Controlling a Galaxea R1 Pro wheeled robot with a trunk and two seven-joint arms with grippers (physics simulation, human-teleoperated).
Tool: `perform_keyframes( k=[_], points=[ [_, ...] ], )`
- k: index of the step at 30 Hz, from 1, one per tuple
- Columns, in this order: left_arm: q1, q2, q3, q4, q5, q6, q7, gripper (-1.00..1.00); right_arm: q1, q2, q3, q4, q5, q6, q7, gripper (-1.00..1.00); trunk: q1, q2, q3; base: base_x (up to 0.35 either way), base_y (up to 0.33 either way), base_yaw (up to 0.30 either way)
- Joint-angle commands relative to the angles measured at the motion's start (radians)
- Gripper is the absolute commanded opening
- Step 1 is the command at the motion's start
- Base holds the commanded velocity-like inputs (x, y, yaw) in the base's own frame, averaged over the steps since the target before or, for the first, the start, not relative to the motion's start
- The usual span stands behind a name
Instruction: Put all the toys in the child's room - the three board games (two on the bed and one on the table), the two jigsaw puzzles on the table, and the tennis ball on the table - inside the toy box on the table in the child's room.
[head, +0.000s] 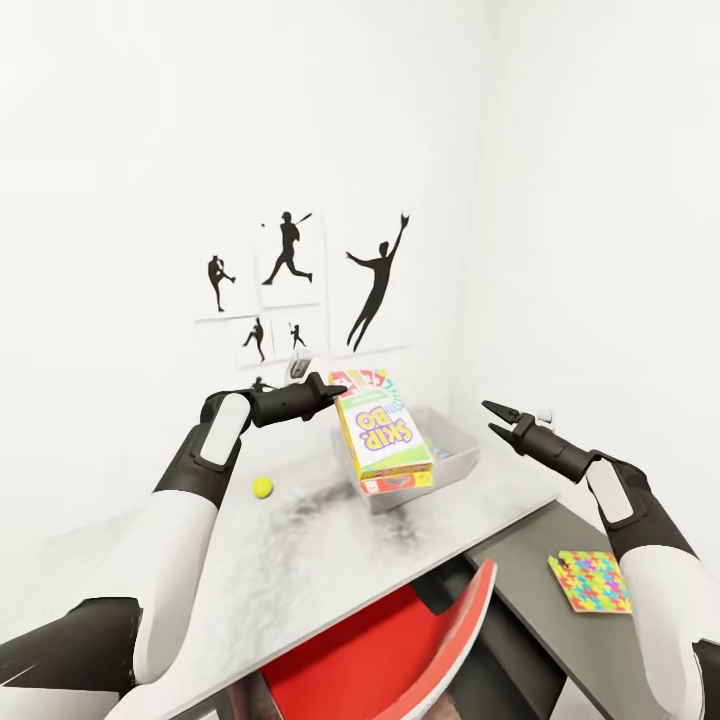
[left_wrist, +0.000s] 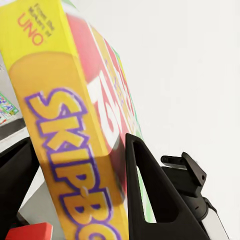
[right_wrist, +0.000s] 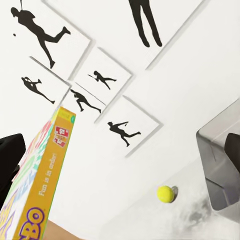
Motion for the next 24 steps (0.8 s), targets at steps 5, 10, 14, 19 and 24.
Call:
perform_keyframes(
  k=[5, 10, 14, 19, 24],
  points=[
    [-0.001, -0.001, 0.005, 0.0, -0.005, 0.006, -0.008, -1.0, 0.0, -0.001, -0.002, 0.001, -0.003, 0.007, 0.002, 1.0, 0.001, -0.001, -0.004, 0.251, -0.052, -0.062],
    [0.0, -0.002, 0.005, 0.0, -0.005, 0.008, -0.008, -1.0, 0.0, -0.001, -0.002, 0.001, -0.003, 0.006, 0.003, 1.0, 0.001, -0.001, -0.007, 0.212, -0.208, -0.096],
    [0.0, -0.003, 0.005, 0.0, -0.005, 0.008, -0.008, -1.0, 0.0, -0.001, -0.002, 0.001, -0.004, 0.005, 0.003, 1.0, 0.001, -0.001, -0.008, 0.178, -0.146, -0.02],
    [-0.001, -0.003, 0.004, 0.0, -0.005, 0.007, -0.008, -1.0, 0.0, -0.001, -0.003, 0.001, -0.004, 0.004, 0.002, 1.0, 0.001, -0.001, -0.008, 0.108, -0.034, -0.004],
    [-0.001, -0.003, 0.005, 0.0, -0.005, 0.007, -0.008, -1.0, 0.0, -0.001, -0.003, 0.001, -0.004, 0.004, 0.002, 1.0, 0.001, -0.001, -0.008, 0.227, -0.006, -0.001]
  ],
)
